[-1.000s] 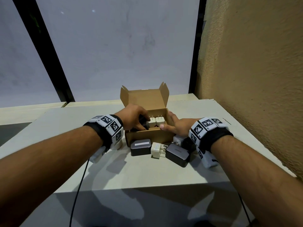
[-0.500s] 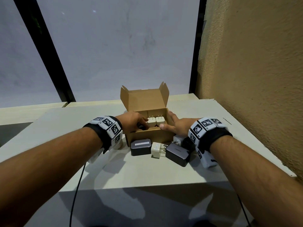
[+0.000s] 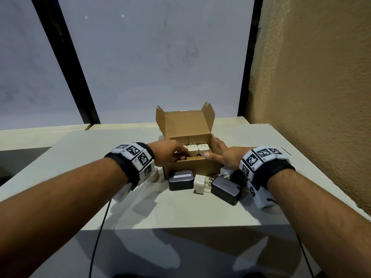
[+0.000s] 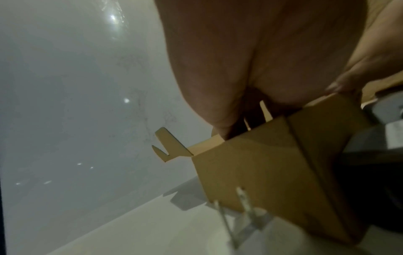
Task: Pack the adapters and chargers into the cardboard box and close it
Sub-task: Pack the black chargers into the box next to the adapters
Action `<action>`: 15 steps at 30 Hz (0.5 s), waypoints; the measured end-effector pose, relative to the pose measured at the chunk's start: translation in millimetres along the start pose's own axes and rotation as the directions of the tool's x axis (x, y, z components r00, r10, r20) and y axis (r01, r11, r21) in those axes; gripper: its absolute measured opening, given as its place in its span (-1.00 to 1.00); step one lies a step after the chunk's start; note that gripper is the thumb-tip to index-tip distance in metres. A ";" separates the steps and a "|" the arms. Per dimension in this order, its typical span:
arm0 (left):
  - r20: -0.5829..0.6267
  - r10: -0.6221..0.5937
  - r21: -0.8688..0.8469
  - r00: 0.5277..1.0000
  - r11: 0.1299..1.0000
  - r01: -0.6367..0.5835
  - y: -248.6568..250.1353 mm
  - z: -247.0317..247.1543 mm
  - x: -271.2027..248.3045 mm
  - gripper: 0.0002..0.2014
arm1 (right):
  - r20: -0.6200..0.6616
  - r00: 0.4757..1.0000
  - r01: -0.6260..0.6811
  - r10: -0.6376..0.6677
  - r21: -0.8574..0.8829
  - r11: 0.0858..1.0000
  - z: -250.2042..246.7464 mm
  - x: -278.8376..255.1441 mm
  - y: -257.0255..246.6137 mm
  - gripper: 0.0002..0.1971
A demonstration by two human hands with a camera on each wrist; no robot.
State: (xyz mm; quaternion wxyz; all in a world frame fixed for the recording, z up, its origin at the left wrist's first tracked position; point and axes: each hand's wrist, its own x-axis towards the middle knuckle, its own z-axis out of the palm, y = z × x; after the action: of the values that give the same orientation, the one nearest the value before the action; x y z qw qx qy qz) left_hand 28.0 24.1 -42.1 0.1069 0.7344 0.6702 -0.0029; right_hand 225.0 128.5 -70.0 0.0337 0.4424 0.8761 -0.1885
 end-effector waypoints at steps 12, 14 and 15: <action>-0.087 0.147 0.069 0.985 0.988 -0.141 24.5 12.5 -53.0 -0.49 | 0.001 1.000 -0.014 0.014 -0.037 0.999 0.0 -0.4 -2.2 -0.15; 0.001 0.123 0.114 0.992 0.986 -0.123 21.1 19.5 -58.8 -0.30 | 0.003 1.000 -0.004 0.004 -0.016 1.000 0.1 -0.4 -2.5 -0.16; 0.023 0.132 0.142 0.991 0.981 -0.134 20.2 22.4 -61.0 -0.23 | 0.007 1.000 -0.007 0.007 -0.009 1.000 0.1 -0.4 -2.8 -0.16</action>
State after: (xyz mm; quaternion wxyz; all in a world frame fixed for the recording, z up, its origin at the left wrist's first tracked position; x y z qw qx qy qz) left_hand 44.9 -41.1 -51.8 0.0585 0.7833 0.6169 -0.0487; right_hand 223.1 126.6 -69.2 0.0394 0.4445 0.8754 -0.1859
